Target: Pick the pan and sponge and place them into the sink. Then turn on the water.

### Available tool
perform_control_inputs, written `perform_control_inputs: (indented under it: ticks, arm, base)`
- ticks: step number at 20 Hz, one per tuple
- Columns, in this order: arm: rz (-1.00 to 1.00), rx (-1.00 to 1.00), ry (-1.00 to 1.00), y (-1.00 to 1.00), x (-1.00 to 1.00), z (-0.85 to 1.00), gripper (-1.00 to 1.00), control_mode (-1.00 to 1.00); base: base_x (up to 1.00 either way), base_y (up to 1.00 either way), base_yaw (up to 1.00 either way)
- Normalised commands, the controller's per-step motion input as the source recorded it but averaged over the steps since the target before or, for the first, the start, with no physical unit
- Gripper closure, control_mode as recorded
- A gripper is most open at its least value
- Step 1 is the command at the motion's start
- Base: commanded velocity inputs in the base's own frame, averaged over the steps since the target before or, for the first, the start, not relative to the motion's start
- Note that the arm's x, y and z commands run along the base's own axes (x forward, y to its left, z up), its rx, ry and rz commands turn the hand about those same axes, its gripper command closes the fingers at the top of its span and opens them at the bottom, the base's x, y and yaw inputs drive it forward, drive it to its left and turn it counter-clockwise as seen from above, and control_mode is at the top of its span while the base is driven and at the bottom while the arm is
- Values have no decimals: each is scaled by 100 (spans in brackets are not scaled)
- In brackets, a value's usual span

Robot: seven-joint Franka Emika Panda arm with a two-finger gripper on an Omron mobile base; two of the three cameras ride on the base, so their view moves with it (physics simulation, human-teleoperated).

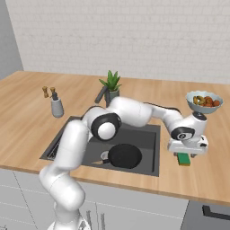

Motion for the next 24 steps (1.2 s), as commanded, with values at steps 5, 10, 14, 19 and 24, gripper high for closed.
perform_control_inputs:
  ticks: [5,10,14,19,24]
  arm:
    - [0,0,0,0,0,-19,-100,-100]
    - [0,0,0,0,0,-20,-100,-100]
    - [0,0,0,0,0,-17,-100,-100]
    - [0,0,0,0,0,-14,100,-100]
    - [0,0,0,0,0,-5,100,-100]
  base:
    - [0,0,0]
    - [0,0,0]
    - [0,0,0]
    - [0,0,0]
    - [0,0,0]
